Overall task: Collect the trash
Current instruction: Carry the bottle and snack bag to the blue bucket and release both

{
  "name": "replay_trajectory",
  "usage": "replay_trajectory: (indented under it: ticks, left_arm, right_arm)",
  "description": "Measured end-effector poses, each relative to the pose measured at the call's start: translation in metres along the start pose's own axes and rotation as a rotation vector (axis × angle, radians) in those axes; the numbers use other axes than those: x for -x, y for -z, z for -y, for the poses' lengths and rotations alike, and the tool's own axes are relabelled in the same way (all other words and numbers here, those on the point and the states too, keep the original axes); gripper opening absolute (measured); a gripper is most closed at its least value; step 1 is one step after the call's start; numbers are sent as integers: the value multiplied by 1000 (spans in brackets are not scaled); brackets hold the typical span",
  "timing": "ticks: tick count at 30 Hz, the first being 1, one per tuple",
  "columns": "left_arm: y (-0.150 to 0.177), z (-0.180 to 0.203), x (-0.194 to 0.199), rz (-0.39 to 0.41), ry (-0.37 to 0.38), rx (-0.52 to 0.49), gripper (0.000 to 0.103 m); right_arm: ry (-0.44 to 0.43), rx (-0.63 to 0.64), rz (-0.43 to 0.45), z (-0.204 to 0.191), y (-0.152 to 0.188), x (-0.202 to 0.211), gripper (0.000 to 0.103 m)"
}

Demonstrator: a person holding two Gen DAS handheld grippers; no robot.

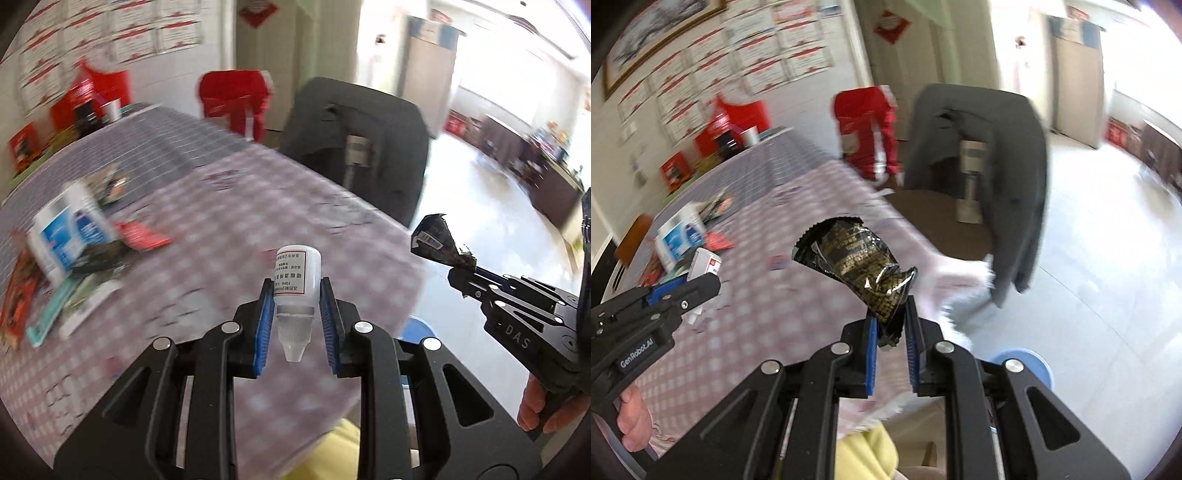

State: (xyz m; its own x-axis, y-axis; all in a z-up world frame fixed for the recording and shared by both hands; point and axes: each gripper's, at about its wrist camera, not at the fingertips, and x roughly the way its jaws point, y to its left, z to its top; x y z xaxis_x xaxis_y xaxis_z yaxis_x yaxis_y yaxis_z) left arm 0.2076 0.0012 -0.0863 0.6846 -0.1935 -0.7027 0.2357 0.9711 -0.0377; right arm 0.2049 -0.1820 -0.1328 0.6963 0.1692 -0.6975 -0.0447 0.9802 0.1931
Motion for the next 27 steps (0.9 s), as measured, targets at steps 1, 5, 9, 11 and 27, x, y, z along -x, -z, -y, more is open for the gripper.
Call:
replay_trajectory:
  ticks: [1,5,9,11,27]
  left_arm:
    - [-1,9,-3,-2,15,-13,25]
    - [-9,55,-18,-26,88,-77,25]
    - [-11,105,-34,-57,161,-164,25]
    - [-10,132,-43,-82,188,-224,25]
    - [-10,239,-84,-156,292,-340,82]
  right_arm:
    - [17,-16,2,11,2,2,14]
    - [74,-84,-4,54,8,9,14]
    - [134,-149,1,93,17,19,14]
    - [165,-189,4,114,25,25,14]
    - [330,-422,-24,214,81,61,14]
